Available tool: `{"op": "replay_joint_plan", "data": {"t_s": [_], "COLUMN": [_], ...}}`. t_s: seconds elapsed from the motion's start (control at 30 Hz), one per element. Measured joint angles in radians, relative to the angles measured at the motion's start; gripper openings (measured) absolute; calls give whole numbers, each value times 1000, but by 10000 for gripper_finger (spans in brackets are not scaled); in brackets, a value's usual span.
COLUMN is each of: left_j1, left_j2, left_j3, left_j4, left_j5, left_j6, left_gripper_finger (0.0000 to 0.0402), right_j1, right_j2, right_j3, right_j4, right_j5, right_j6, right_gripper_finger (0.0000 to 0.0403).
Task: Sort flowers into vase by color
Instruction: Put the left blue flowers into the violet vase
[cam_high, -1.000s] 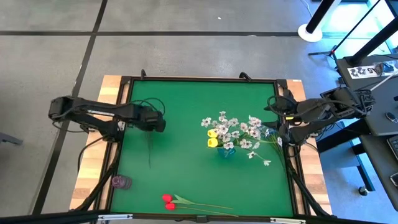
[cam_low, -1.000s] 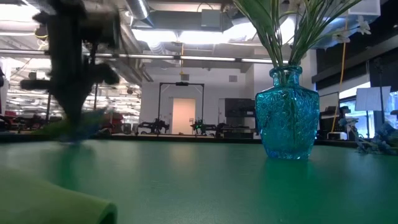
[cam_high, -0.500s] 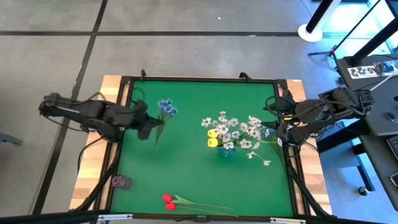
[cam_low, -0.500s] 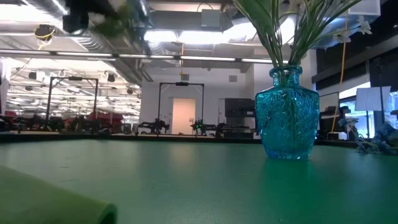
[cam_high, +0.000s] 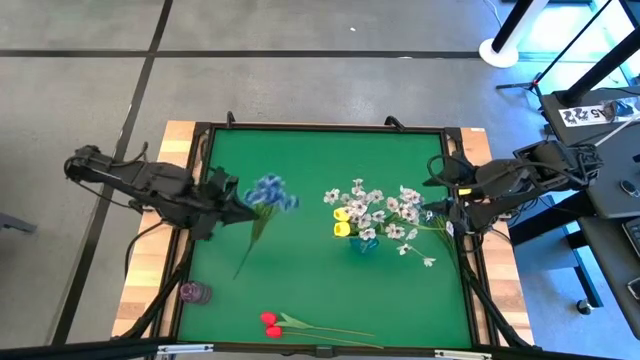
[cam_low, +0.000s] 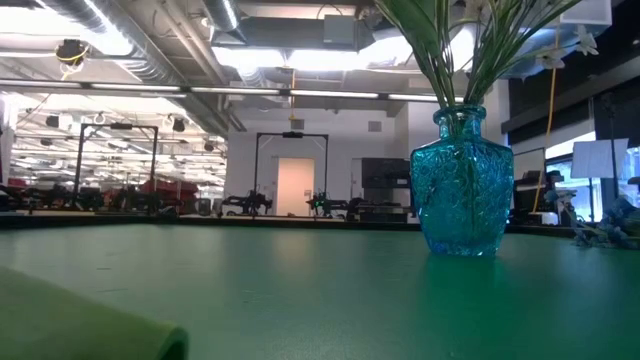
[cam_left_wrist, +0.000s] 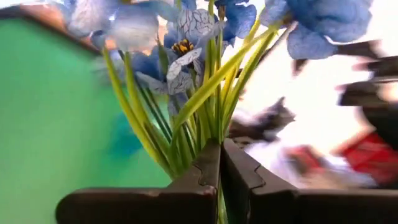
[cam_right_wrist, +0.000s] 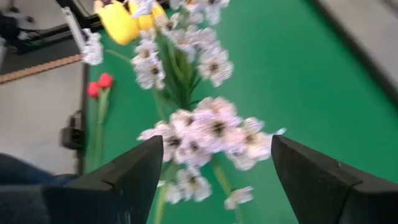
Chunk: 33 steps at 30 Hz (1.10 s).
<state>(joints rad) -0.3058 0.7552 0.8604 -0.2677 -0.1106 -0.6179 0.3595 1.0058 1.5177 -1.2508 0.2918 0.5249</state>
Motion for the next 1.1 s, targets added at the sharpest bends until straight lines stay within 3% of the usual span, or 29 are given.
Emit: {"op": "replay_joint_plan", "data": {"t_s": [0.23,0.43,0.6,0.77,0.9,1.1], "left_j1": [-96,-245,-352,-438,-519,-579], "left_j2": [-4,-5,-39,-106,-154,-228], "left_j3": [1,1,0,-29,-98,-191], "left_j4": [239,362,341,290,286,272], "left_j5": [174,191,242,276,332,342], "left_j6": [40,178,295,408,523,672], "left_gripper_finger": [0,0,0,0,0,0], "right_j1": [0,1,56,141,161,224], "right_j2": [0,21,92,195,267,371], "right_j3": [0,0,0,0,-1,-1], "right_j4": [-3,138,306,385,437,553], "right_j5": [3,-75,-129,-5,99,131], "right_j6": [43,20,142,213,374,541], "right_gripper_finger": [298,289,238,172,127,77]}}
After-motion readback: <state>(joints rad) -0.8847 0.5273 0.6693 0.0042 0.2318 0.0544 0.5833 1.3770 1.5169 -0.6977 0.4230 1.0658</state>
